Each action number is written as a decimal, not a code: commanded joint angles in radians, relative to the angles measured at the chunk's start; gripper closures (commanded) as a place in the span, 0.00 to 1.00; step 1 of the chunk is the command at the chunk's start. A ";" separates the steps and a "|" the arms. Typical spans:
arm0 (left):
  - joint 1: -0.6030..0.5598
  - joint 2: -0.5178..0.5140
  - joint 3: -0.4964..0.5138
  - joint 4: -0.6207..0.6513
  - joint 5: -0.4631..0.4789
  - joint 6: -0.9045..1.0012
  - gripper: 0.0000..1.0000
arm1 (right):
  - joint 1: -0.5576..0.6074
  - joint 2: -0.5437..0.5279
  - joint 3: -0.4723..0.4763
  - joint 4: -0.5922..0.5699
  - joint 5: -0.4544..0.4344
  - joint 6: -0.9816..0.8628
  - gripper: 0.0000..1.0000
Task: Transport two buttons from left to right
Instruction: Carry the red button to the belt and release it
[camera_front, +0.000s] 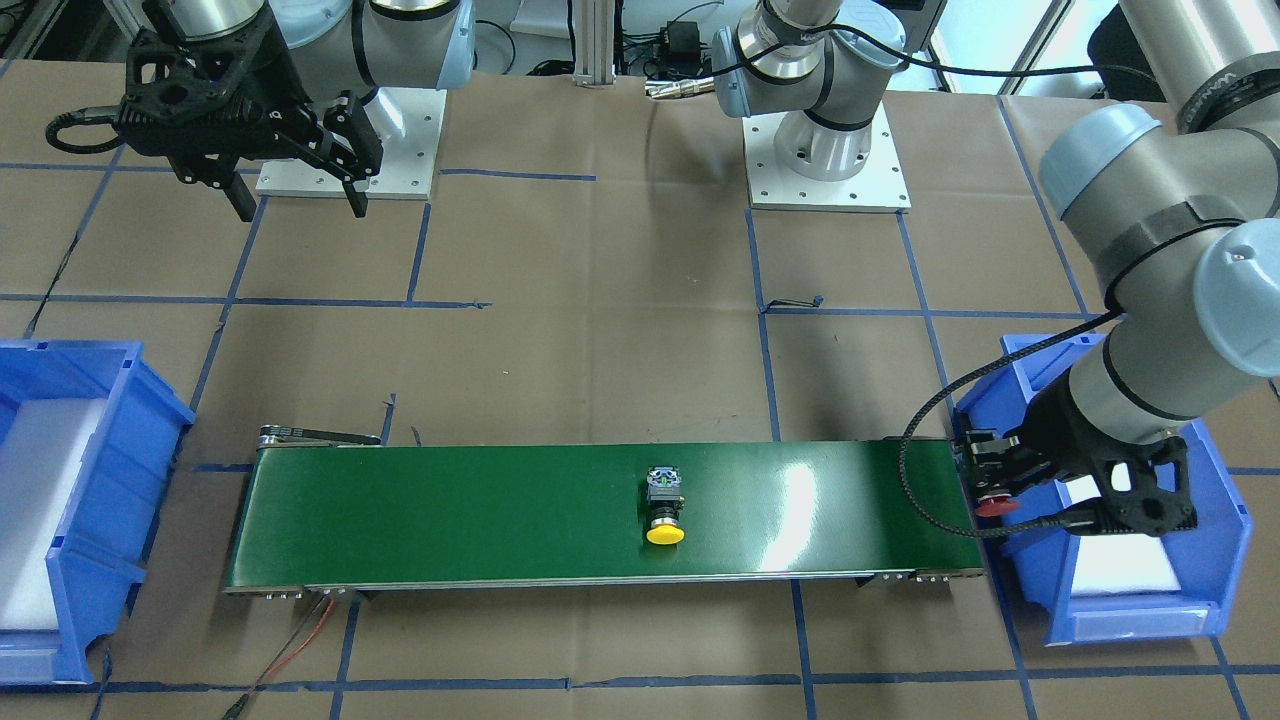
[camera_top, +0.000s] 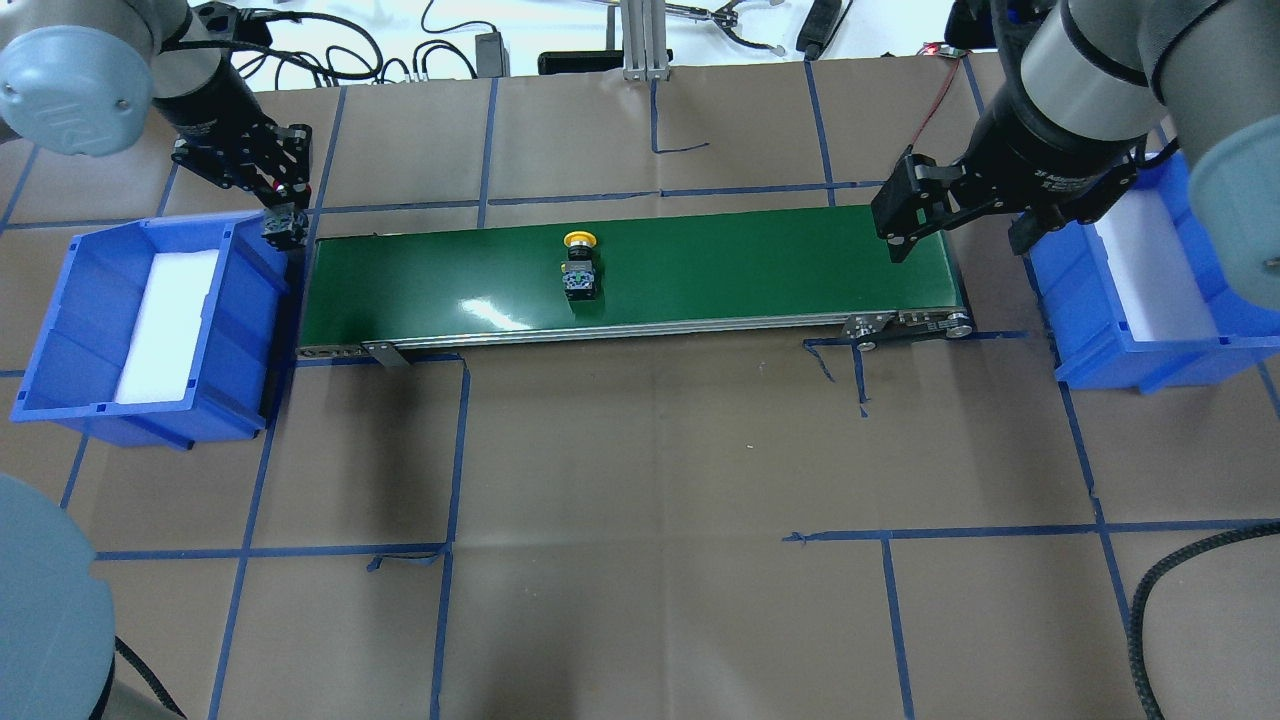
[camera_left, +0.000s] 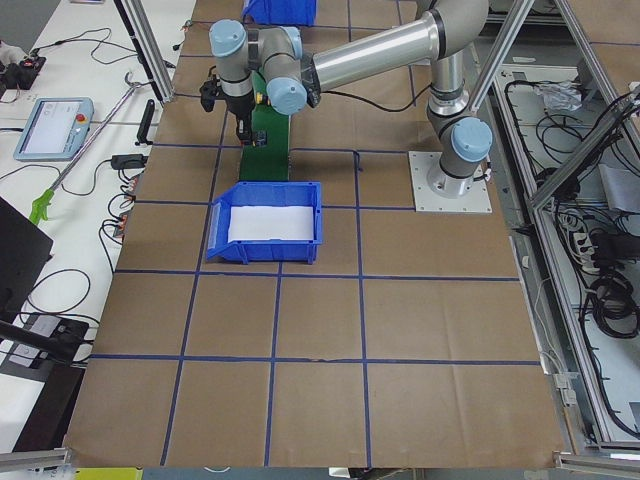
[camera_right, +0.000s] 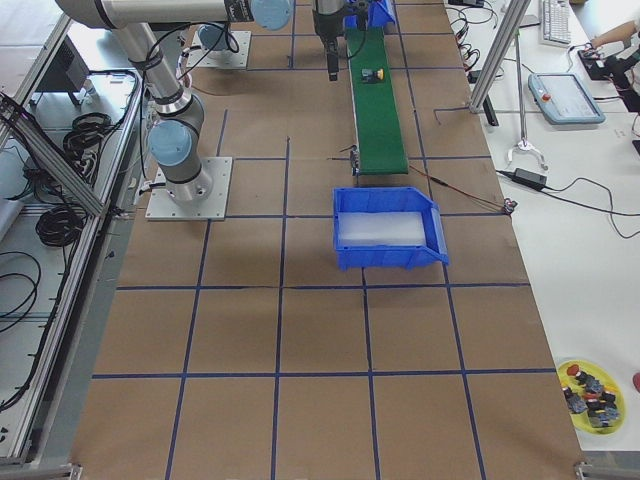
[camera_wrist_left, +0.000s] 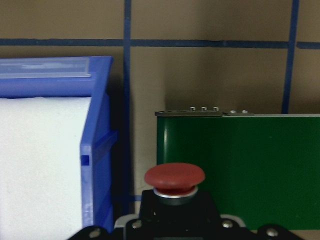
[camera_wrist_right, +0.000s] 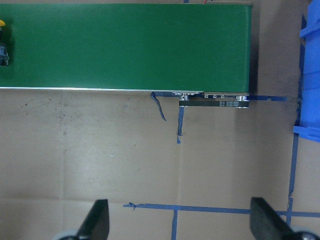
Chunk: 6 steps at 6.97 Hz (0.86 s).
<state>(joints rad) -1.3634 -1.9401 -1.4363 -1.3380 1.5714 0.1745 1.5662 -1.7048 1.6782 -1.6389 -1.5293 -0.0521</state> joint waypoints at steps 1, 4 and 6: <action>-0.017 -0.002 -0.059 0.019 -0.004 -0.023 0.92 | 0.000 0.001 0.003 0.004 -0.002 0.000 0.00; -0.017 -0.008 -0.160 0.138 -0.002 0.000 0.92 | 0.000 0.002 0.011 0.004 -0.002 0.000 0.00; -0.013 -0.019 -0.206 0.241 -0.001 0.052 0.92 | 0.000 0.002 0.011 0.005 0.000 0.000 0.00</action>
<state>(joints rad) -1.3787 -1.9504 -1.6147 -1.1593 1.5696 0.2026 1.5662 -1.7028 1.6884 -1.6342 -1.5306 -0.0521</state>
